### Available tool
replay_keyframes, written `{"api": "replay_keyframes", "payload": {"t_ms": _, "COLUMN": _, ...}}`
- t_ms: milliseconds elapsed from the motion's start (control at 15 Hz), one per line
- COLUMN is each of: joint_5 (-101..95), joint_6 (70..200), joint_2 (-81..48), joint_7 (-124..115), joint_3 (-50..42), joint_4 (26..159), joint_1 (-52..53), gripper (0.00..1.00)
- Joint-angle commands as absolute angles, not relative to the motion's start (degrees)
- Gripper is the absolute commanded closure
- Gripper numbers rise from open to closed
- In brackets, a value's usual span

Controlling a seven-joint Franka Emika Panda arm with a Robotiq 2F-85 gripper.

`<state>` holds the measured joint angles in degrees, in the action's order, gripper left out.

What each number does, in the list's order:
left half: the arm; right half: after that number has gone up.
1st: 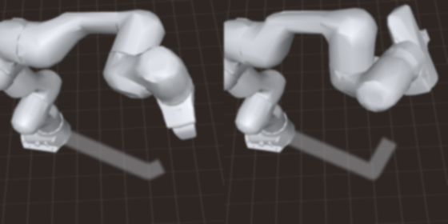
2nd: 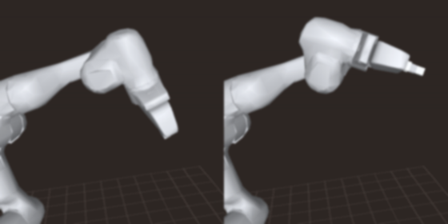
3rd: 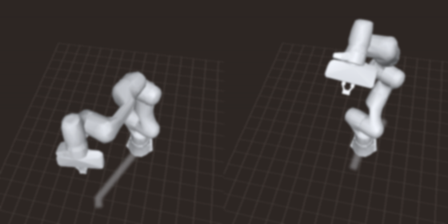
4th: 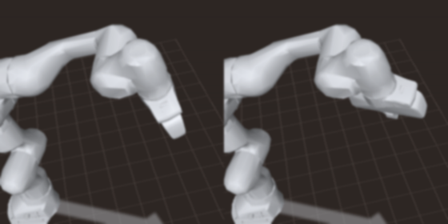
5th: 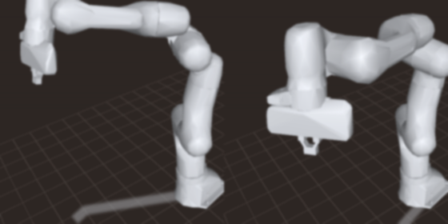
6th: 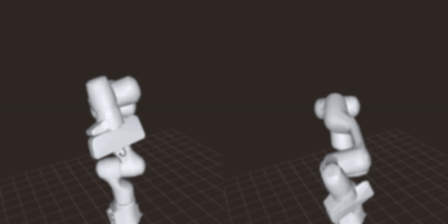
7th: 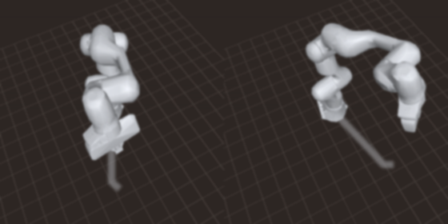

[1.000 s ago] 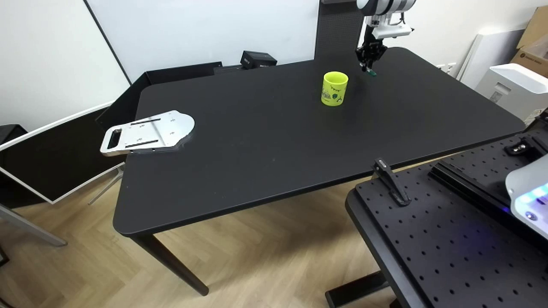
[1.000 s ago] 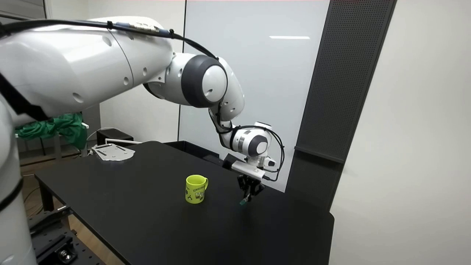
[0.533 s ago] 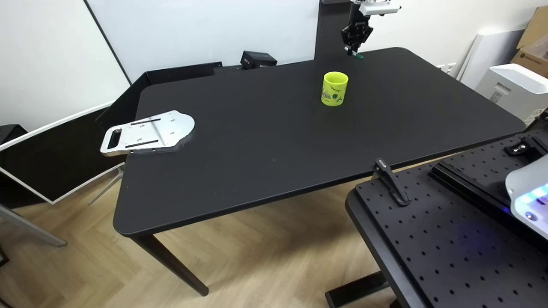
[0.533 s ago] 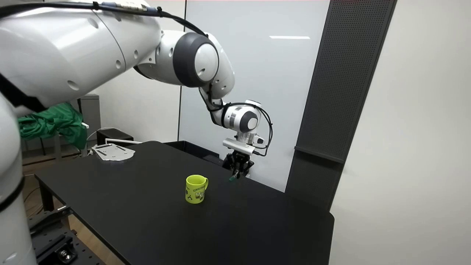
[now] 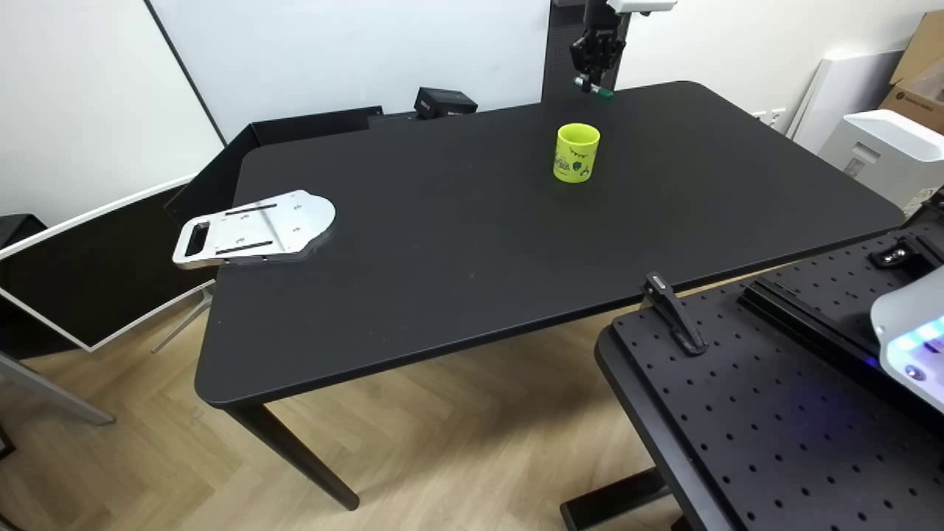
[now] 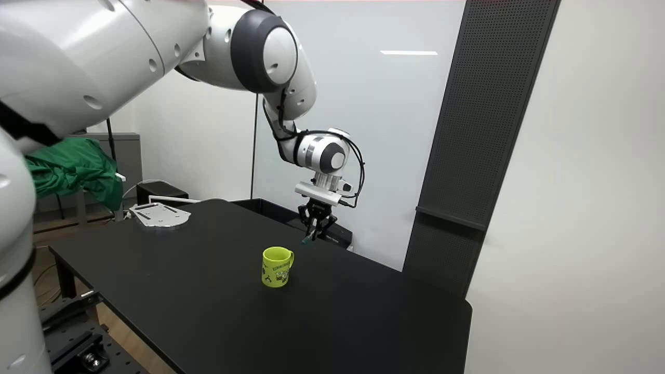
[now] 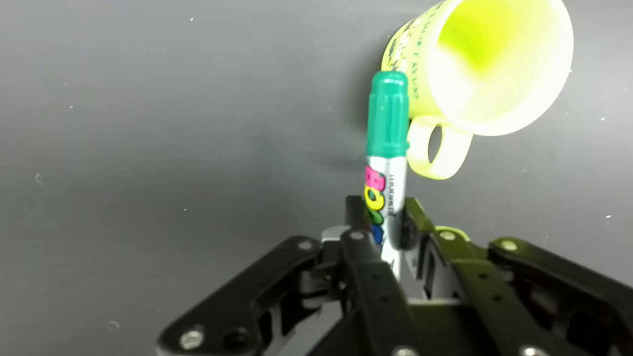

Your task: Pick the marker on the table and put it in the mug

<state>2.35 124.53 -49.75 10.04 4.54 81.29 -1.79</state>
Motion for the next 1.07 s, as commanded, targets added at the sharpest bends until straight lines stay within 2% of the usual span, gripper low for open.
{"api": "replay_keyframes", "payload": {"t_ms": 0, "joint_5": 2.55, "joint_6": 126.2, "joint_2": -43.71, "joint_7": 11.09, "joint_3": 5.7, "joint_4": 90.23, "joint_1": -0.9, "gripper": 0.95}}
{"api": "replay_keyframes", "payload": {"t_ms": 467, "joint_5": 4.19, "joint_6": 122.24, "joint_2": -39.4, "joint_7": 10.37, "joint_3": 7.56, "joint_4": 96.02, "joint_1": 0.41, "gripper": 0.95}}
{"api": "replay_keyframes", "payload": {"t_ms": 1000, "joint_5": 7.87, "joint_6": 99.69, "joint_2": -43.8, "joint_7": 0.96, "joint_3": 4.43, "joint_4": 86.61, "joint_1": 0.76, "gripper": 0.95}}
